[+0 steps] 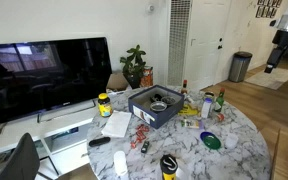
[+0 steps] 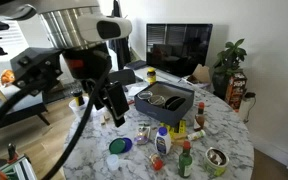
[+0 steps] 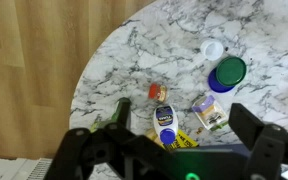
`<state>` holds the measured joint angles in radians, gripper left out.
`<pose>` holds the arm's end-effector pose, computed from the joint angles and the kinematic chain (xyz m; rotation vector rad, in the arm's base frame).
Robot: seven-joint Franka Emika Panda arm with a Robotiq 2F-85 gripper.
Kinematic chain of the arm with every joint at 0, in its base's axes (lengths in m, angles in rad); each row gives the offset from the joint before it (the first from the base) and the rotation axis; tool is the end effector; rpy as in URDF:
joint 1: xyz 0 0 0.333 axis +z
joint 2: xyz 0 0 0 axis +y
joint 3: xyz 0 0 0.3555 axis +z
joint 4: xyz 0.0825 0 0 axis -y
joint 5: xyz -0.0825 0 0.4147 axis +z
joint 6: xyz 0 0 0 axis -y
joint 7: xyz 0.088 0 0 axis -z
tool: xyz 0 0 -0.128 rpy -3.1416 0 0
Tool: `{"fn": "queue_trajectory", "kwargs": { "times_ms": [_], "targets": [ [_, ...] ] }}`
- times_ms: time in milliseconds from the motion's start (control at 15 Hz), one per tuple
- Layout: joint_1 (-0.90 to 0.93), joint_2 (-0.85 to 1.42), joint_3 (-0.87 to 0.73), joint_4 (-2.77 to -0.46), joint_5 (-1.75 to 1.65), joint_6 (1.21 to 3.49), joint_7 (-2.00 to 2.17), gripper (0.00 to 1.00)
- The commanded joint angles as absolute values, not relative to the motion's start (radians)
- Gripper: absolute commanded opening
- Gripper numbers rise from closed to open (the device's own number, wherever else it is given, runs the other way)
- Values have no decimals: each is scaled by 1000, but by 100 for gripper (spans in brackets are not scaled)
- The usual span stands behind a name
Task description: Remove both the metallic and clear cup from the shoe box at the same time and put them on the table, pick up the clear cup and put it in the metallic cup
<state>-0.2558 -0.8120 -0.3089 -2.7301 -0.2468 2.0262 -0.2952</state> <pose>0.2666 -0.1856 0.4435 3.0971 -0.1357 0.1325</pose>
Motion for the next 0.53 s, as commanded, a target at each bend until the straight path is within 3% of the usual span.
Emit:
{"fn": "queue_trajectory", "kwargs": {
  "times_ms": [0, 333, 467],
  "targets": [
    [-257, -812, -307, -2729, -245, 2024, -296, 100],
    [-257, -811, -307, -2729, -245, 2024, -296, 100],
    [-166, -752, -292, -2713, -195, 2051, -331, 100]
  ]
}}
